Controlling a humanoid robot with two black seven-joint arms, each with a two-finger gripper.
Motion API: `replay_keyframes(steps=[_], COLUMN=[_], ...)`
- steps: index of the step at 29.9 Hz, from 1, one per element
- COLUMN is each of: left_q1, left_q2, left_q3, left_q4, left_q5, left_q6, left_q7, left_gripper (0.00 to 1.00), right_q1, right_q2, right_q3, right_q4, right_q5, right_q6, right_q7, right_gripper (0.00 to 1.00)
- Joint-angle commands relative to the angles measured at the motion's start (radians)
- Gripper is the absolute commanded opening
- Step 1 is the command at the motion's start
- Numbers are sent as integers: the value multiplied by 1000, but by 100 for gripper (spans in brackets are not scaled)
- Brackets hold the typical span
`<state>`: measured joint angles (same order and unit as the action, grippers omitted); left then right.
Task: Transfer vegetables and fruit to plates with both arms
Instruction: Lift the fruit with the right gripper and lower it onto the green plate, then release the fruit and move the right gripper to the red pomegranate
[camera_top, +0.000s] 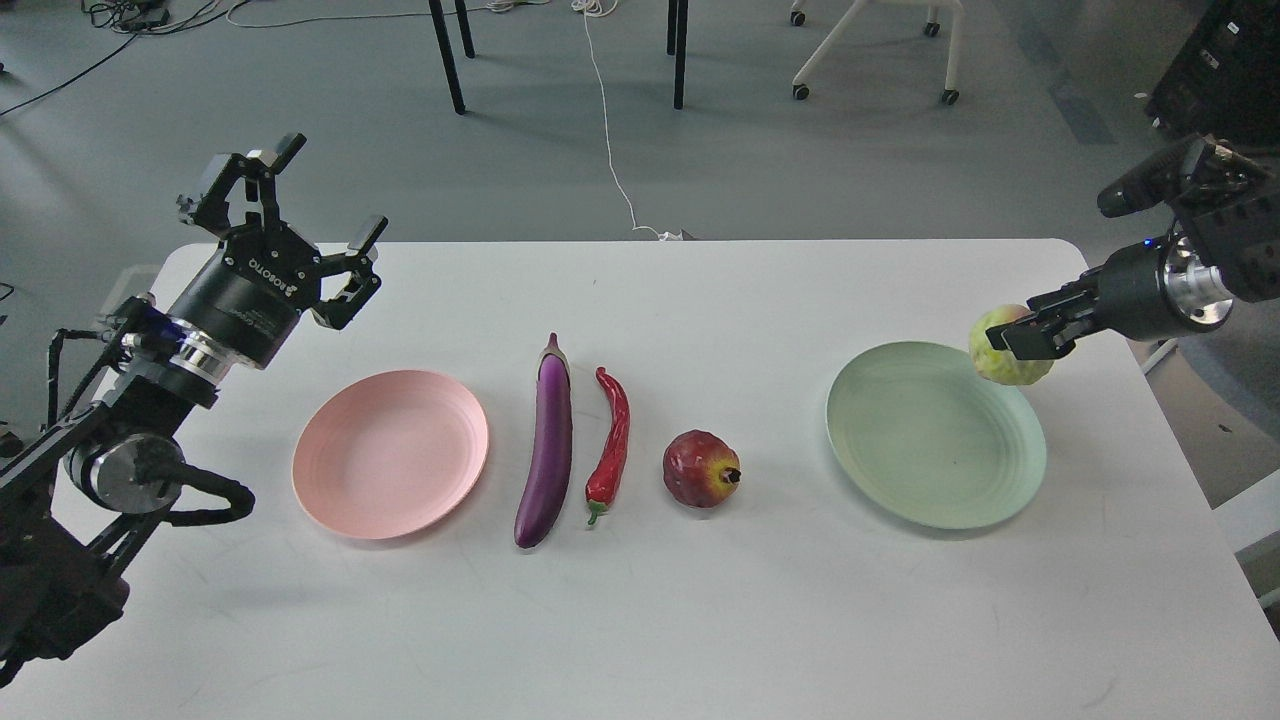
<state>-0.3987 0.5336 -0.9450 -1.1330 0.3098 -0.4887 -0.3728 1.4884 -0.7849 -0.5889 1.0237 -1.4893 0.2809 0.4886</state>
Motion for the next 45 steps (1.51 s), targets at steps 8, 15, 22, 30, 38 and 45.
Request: replay_keyframes(steps=[8, 15, 22, 30, 38, 45], left_q1=[1, 1, 1, 1, 6, 17], left_q2=[6, 9, 14, 14, 17, 32], left_q3=[-1, -1, -3, -1, -3, -3], left_q4=[-11, -11, -13, -13, -14, -31], left_q5=[0, 0, 0, 0, 2, 2], left_q6=[0, 0, 0, 0, 0, 0], left_q7=[0, 0, -1, 0, 0, 0], left_gripper=[99, 99, 99, 99, 99, 99], right_q1=[-120, -152, -146, 12, 49, 47], right_q2=[76, 101, 90, 38, 147, 364], right_q3=[34, 52, 76, 123, 116, 83], right_q4=[-108, -108, -93, 153, 271, 207], right_q5=[3, 20, 23, 89, 115, 115], right_q6=[-89, -94, -94, -83, -74, -20], right_q7=[0, 0, 0, 0, 0, 0], right_gripper=[46, 69, 94, 96, 97, 97])
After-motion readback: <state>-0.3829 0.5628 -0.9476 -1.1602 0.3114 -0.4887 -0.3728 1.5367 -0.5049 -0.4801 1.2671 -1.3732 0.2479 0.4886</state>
